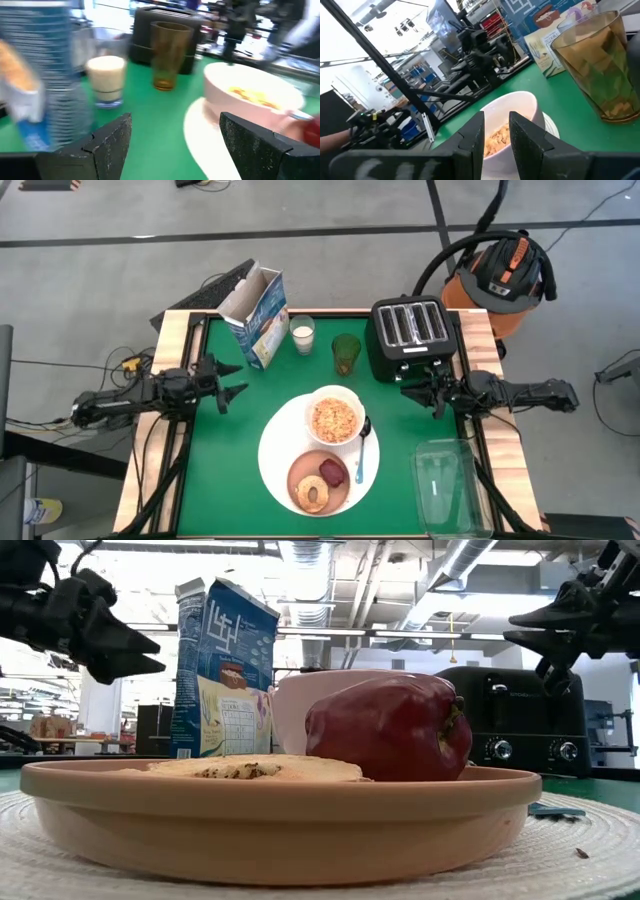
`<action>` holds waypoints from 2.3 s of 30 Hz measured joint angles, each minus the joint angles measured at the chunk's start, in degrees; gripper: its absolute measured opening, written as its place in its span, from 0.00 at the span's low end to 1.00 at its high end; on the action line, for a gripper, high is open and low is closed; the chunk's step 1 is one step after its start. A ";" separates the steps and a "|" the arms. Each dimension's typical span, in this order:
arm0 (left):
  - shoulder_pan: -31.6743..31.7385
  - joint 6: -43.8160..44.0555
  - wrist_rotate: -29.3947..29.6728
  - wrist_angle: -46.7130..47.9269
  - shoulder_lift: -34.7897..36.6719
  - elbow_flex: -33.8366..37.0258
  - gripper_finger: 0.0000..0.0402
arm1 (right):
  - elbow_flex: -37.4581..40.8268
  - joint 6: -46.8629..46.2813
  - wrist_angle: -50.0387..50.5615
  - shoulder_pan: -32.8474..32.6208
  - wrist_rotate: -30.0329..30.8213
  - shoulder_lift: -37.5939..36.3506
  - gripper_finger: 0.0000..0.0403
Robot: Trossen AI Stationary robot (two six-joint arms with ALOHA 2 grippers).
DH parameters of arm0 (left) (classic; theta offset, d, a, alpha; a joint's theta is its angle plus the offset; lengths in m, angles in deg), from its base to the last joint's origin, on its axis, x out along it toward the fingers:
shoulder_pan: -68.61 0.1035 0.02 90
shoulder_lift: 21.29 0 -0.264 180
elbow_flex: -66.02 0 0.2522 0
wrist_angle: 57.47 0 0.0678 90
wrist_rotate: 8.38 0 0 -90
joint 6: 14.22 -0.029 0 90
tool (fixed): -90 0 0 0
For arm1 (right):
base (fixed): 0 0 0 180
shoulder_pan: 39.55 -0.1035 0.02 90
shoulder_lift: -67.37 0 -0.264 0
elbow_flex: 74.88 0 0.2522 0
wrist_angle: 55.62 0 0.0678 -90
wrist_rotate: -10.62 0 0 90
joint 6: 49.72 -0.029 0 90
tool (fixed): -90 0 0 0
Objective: Arrange a breakfast setting
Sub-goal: Return to Home Position
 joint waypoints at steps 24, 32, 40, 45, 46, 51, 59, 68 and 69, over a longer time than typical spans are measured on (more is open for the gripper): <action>-7.51 1.18 -0.44 -20.70 -0.13 5.41 0.72 | 0.00 0.00 0.09 -1.70 0.13 0.02 0.28; -7.51 1.29 -0.42 -20.93 -0.13 5.41 0.72 | 0.00 0.00 0.12 -2.86 0.17 0.02 0.28; -7.51 1.29 -0.42 -20.98 -0.13 5.40 0.72 | 0.00 0.00 0.13 -2.84 0.20 0.02 0.28; -7.51 1.29 -0.42 -20.98 -0.13 5.40 0.72 | 0.00 0.00 0.13 -2.84 0.22 0.02 0.28; -7.51 1.29 -0.42 -20.98 -0.13 5.40 0.72 | 0.00 0.00 0.13 -2.84 0.22 0.02 0.28; -7.51 1.29 -0.39 -20.98 -0.13 5.41 0.72 | 0.00 0.00 0.13 -2.84 0.24 0.02 0.28; -7.51 1.29 -0.39 -20.98 -0.13 5.42 0.72 | 0.00 0.00 0.15 -2.84 0.25 0.02 0.28; -7.51 1.29 -0.39 -21.00 -0.13 5.42 0.72 | 0.00 0.00 0.15 -2.84 0.26 0.02 0.28; -7.51 1.29 -0.39 -21.00 -0.13 5.42 0.72 | 0.00 0.00 0.16 -2.84 0.26 0.02 0.28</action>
